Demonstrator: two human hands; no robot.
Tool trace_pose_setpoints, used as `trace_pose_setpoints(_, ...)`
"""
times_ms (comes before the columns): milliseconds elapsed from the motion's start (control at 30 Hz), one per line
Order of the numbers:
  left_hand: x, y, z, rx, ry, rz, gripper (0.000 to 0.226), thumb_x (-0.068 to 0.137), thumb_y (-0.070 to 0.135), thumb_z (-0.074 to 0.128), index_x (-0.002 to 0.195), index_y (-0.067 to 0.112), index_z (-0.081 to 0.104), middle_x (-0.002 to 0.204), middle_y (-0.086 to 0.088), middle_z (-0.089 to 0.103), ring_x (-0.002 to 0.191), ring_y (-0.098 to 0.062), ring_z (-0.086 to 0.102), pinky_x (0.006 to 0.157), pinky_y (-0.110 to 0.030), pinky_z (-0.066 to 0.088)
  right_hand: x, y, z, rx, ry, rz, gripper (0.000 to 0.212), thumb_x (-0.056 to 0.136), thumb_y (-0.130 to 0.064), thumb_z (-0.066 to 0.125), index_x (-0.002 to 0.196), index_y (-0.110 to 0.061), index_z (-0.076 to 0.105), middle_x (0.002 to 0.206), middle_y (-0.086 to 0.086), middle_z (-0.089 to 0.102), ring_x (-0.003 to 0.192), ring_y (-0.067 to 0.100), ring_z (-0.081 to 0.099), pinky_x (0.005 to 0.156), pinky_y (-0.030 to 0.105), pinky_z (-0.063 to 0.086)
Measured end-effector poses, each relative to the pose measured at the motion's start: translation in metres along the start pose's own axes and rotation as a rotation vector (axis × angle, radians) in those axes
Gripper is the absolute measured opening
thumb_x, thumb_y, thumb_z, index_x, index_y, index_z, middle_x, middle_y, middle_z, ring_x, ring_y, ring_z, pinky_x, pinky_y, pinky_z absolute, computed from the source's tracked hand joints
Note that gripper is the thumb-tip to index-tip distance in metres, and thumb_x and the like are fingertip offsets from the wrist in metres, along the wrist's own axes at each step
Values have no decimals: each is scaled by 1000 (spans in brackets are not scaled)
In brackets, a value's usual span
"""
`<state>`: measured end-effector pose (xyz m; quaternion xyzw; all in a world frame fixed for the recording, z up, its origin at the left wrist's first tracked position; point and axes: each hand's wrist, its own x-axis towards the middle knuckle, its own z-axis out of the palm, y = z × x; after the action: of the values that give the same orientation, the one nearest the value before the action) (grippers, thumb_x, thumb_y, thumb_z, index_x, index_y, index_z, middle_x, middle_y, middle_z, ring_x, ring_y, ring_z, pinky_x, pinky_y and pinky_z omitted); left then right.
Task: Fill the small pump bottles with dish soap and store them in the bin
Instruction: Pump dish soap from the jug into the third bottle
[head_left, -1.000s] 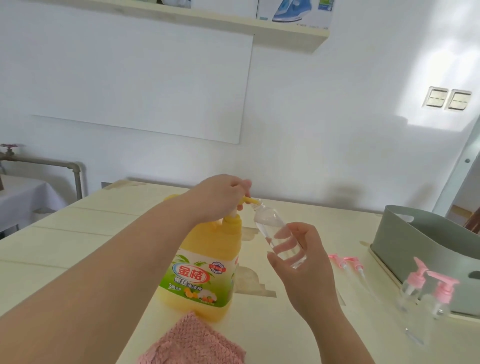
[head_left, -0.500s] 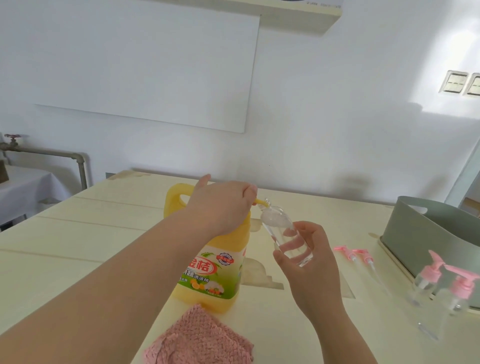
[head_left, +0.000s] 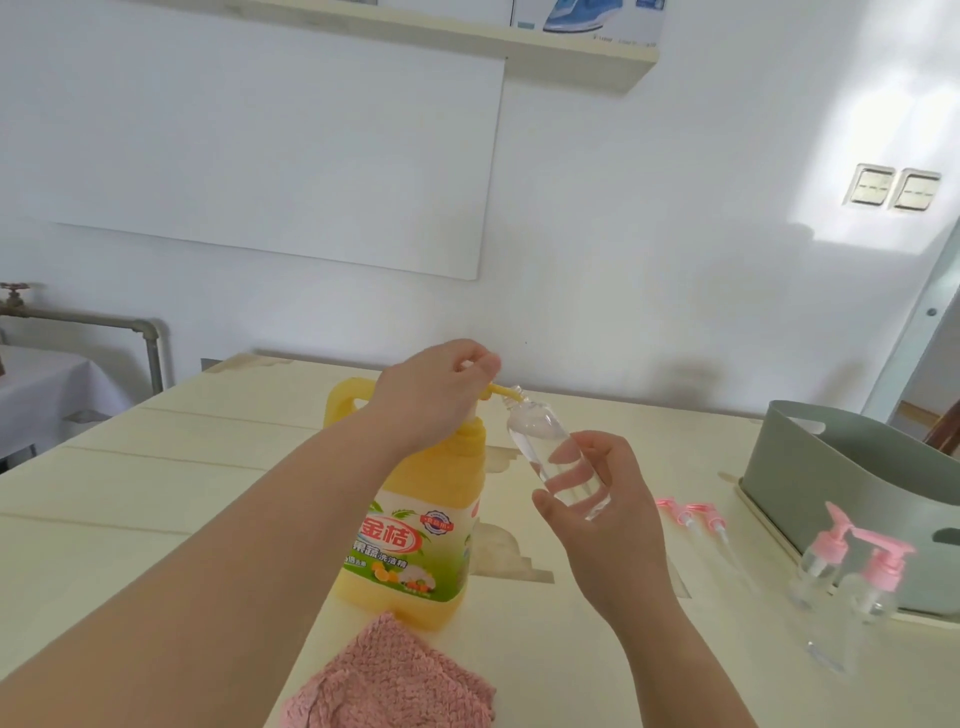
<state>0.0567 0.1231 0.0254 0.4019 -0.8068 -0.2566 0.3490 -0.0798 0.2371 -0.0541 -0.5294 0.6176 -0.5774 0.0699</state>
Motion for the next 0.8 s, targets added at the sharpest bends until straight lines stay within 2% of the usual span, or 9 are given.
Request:
trace_pose_setpoints(67, -1, 0, 1, -41, 35, -12, 25, 94, 42, 42, 90, 34, 65, 85, 11, 65, 77, -11, 58, 79, -32, 44, 1, 1, 1, 0, 5, -2, 46, 78, -8, 73, 96, -42, 49, 92, -4, 61, 67, 8, 57, 61, 9, 41)
trace_pose_setpoints(100, -1, 0, 2, -54, 39, -18, 25, 92, 40, 45, 85, 34, 68, 82, 8, 67, 72, -12, 57, 80, -32, 44, 1, 2, 2, -2, 8, -2, 47, 78, -7, 73, 96, -42, 49, 92, -5, 61, 67, 8, 57, 61, 9, 41)
trace_pose_setpoints(200, -2, 0, 6, -60, 62, -34, 25, 89, 36, 49, 77, 35, 70, 76, 10, 68, 65, -4, 55, 103, -42, 39, 1, 7, 3, -8, 21, 6, 46, 77, -7, 74, 97, -41, 50, 92, -4, 61, 67, 9, 57, 60, 9, 41)
trace_pose_setpoints(267, -1, -3, 10, -27, 82, -36, 27, 89, 36, 48, 70, 39, 66, 74, 18, 67, 68, 5, 53, 109, -46, 31, 1, 10, 5, -21, 26, 11, 48, 77, -7, 74, 97, -42, 49, 92, -5, 62, 68, 8, 58, 60, 9, 40)
trace_pose_setpoints(333, 0, -7, 15, 26, 85, -20, 30, 90, 36, 46, 65, 41, 62, 71, 21, 65, 71, 10, 53, 114, -43, 19, 1, 12, 6, -28, 28, 17, 49, 77, -7, 74, 96, -44, 48, 92, -5, 62, 68, 7, 58, 60, 9, 39)
trace_pose_setpoints(400, 1, -9, 18, 62, 78, -7, 31, 91, 36, 44, 66, 41, 61, 69, 22, 64, 77, 12, 53, 116, -38, 7, 1, 14, 7, -28, 28, 24, 50, 77, -6, 74, 94, -45, 47, 93, -5, 62, 69, 8, 57, 60, 9, 40)
trace_pose_setpoints(567, 1, -12, 22, 116, 59, 2, 29, 92, 39, 40, 73, 40, 62, 74, 18, 67, 86, 8, 56, 115, -34, -2, -1, 15, 8, -24, 24, 34, 48, 77, -6, 73, 93, -44, 48, 92, -5, 61, 68, 9, 57, 59, 9, 40)
trace_pose_setpoints(733, -2, -10, 18, 170, 81, 0, 31, 91, 40, 39, 79, 33, 67, 79, 9, 70, 85, 0, 58, 116, -36, 0, -4, 11, 7, -24, 1, 60, 45, 78, -5, 71, 95, -39, 48, 93, -3, 60, 64, 12, 55, 60, 10, 42)
trace_pose_setpoints(800, -1, -7, 13, 166, 76, 15, 30, 91, 38, 41, 80, 32, 68, 67, 14, 67, 76, 0, 57, 116, -40, 8, -3, 5, 4, -22, -12, 67, 44, 78, -5, 70, 95, -39, 48, 94, -3, 60, 62, 14, 55, 60, 10, 43)
